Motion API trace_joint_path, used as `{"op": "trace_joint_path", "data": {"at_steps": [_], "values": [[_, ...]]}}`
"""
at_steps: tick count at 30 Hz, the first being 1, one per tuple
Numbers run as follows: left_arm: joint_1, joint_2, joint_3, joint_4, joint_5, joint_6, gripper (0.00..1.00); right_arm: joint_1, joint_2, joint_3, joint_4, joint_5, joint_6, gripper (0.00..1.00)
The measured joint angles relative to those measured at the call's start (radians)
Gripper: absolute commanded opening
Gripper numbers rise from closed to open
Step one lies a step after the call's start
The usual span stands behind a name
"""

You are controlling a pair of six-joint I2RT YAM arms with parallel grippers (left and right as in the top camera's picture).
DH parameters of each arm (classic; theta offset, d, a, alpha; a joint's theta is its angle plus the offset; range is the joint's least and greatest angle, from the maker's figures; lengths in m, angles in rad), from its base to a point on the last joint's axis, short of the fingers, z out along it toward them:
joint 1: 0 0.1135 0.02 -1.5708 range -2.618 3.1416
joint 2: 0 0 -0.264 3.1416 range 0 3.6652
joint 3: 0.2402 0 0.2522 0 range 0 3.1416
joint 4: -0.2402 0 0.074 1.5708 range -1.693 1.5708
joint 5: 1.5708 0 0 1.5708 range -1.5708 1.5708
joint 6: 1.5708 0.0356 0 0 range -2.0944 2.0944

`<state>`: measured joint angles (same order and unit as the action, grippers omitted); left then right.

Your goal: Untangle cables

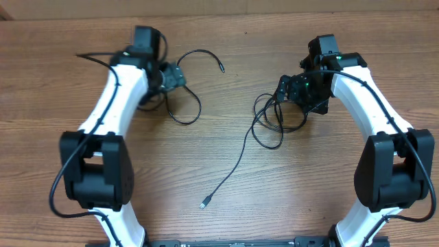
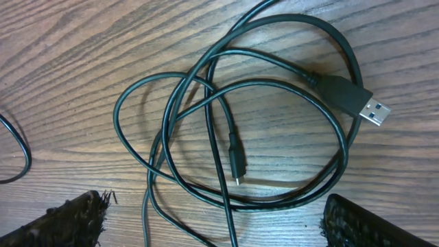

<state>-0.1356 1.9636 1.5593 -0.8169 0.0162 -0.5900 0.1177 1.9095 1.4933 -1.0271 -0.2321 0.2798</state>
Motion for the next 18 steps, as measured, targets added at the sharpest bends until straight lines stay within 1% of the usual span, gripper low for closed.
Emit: {"op": "trace_joint_path", "data": {"at_steps": [5,9,12,18], "values": [[-0.077,0.004,-0.09,0.146,-0.016,-0.035,0.99,0.0,0.0,0.0,0.002,0.0,-0.008,1.0],[-0.131,0.004,-0.132,0.15,-0.117,-0.054,1.0,0.0,0.0,0.0,0.0,0.0,-0.012,1.0],[-0.143,0.004,-0.138,0.142,-0.188,-0.058,0.99,0.0,0.0,0.0,-0.003,0.005,-0.015,1.0],[-0.132,0.004,-0.138,0.146,-0.287,0.035,0.99,0.0,0.0,0.0,0.002,0.011,-0.016,1.0]]}}
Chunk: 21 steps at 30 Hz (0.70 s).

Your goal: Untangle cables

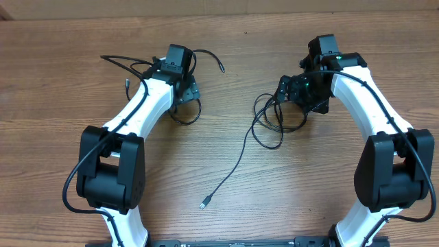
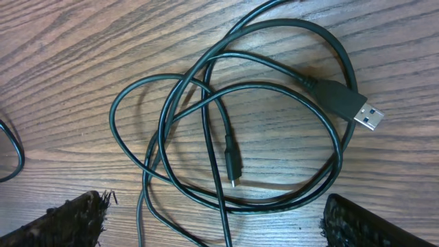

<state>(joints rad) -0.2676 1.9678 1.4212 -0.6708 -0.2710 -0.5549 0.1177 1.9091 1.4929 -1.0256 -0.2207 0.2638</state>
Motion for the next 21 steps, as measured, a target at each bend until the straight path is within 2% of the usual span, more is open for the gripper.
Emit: {"op": "trace_joint_path", "data": {"at_steps": [7,21], "values": [[0.001,0.0,-0.028,0.106,-0.031,0.064,1.0,0.0,0.0,0.0,0.013,0.0,-0.003,1.0],[0.014,0.0,-0.064,0.208,-0.027,-0.049,0.99,0.0,0.0,0.0,0.012,0.001,-0.003,1.0]]}}
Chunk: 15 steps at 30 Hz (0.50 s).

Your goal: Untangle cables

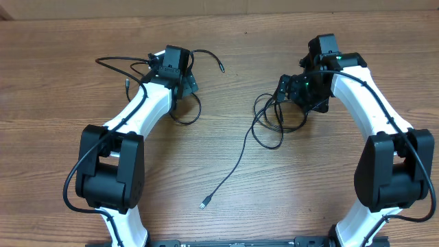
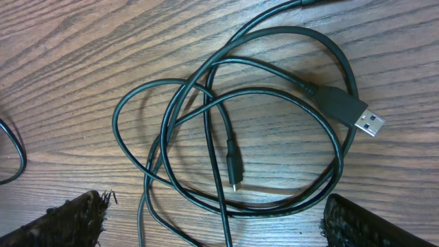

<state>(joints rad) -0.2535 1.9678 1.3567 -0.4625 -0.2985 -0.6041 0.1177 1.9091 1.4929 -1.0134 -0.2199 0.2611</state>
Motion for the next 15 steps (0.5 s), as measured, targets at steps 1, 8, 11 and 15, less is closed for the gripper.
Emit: {"op": "trace_joint_path", "data": {"at_steps": [1,8,11,15], "values": [[0.0,0.0,-0.003,0.004,0.004,0.0,1.0,0.0,0.0,0.0,0.0,0.0,0.0,1.0],[0.006,0.049,-0.005,0.023,0.05,-0.004,0.99,0.0,0.0,0.0,0.0,0.0,0.0,1.0],[0.008,0.074,-0.01,0.051,0.074,-0.007,0.99,0.0,0.0,0.0,0.0,0.0,0.0,1.0],[0.007,0.097,-0.01,0.106,0.11,-0.008,1.0,0.0,0.0,0.0,0.0,0.0,0.0,1.0]]}}
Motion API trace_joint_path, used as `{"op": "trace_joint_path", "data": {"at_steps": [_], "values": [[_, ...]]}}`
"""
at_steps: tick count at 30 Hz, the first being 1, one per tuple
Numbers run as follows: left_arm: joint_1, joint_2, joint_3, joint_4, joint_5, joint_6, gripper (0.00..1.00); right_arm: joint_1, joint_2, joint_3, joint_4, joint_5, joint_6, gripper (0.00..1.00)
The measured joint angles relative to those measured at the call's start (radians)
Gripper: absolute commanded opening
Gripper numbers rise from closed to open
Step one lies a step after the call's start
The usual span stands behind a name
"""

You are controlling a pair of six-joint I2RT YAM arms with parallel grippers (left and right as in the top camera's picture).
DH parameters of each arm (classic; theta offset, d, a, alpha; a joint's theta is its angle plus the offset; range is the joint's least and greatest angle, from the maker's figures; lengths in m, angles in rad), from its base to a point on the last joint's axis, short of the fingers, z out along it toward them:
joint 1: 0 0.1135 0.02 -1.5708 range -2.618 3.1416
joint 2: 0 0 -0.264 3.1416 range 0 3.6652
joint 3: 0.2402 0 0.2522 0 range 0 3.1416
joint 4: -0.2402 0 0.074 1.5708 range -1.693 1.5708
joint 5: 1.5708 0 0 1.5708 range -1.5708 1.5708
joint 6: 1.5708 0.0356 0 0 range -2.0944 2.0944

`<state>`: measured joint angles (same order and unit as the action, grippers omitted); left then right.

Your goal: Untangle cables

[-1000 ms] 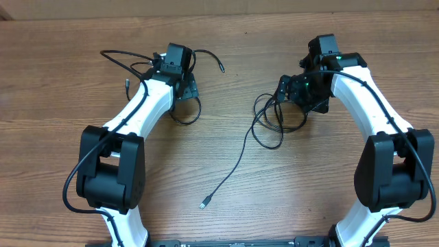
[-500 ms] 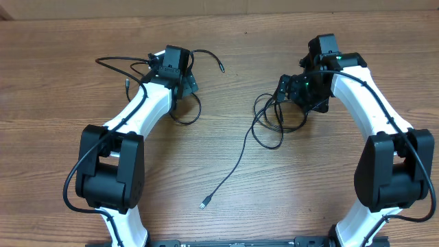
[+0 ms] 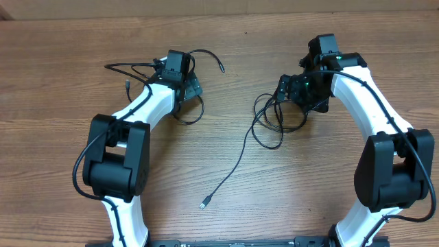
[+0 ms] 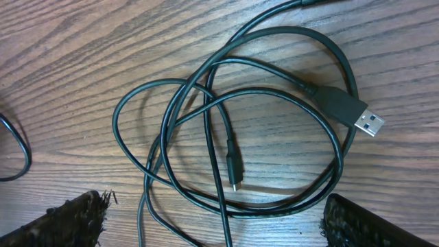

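Note:
A tangle of black cables (image 4: 226, 137) lies in overlapping loops on the wood, with a USB-A plug (image 4: 370, 123) and a small plug (image 4: 234, 175) in it. My right gripper (image 4: 219, 226) hovers open over it, its fingers (image 4: 68, 223) wide apart and nothing between them. Overhead, this coil (image 3: 273, 118) sends one long strand down to a plug (image 3: 204, 204). A thinner cable (image 3: 186, 110) loops beside my left gripper (image 3: 185, 84), its free end (image 3: 221, 68) to the right. Another strand (image 3: 127, 66) trails left. Whether the left jaws hold the cable is hidden.
The wooden table (image 3: 322, 192) carries nothing else. The far table edge (image 3: 226, 14) runs along the top of the overhead view. Both white arms (image 3: 363, 89) reach in from the near edge.
My left arm's elbow has shifted right and its gripper sits slightly further right. The strand trailing left has drawn in a little. The right gripper and its coil are unchanged.
At first my left gripper was at the upper left next to the thin loop, a strand stretching far left. Then it stood further right over the loop, and the left strand came in with it. My right gripper stayed open above the coil throughout.

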<state>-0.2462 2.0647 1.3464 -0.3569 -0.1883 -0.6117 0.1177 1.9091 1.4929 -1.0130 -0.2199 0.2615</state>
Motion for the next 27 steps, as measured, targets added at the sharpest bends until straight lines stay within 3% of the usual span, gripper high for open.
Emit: {"op": "trace_joint_path", "data": {"at_steps": [10,15,17,24,27], "values": [[0.0,0.018,0.002,0.032,0.036,0.001,0.99,0.0,0.0,0.0,0.005,0.0,-0.001,1.0],[0.0,0.019,0.003,0.014,0.037,0.019,0.66,0.0,0.0,0.0,0.007,0.0,0.0,1.0],[0.004,0.019,0.004,0.001,0.039,0.044,0.6,0.0,0.0,0.0,0.006,0.0,0.0,1.0],[0.006,0.02,0.01,-0.059,0.032,0.173,0.05,0.0,0.0,0.0,0.006,0.0,0.0,1.0],[0.011,0.02,0.018,-0.081,0.032,0.214,0.04,0.0,0.0,0.0,0.006,0.0,0.0,1.0]]}}
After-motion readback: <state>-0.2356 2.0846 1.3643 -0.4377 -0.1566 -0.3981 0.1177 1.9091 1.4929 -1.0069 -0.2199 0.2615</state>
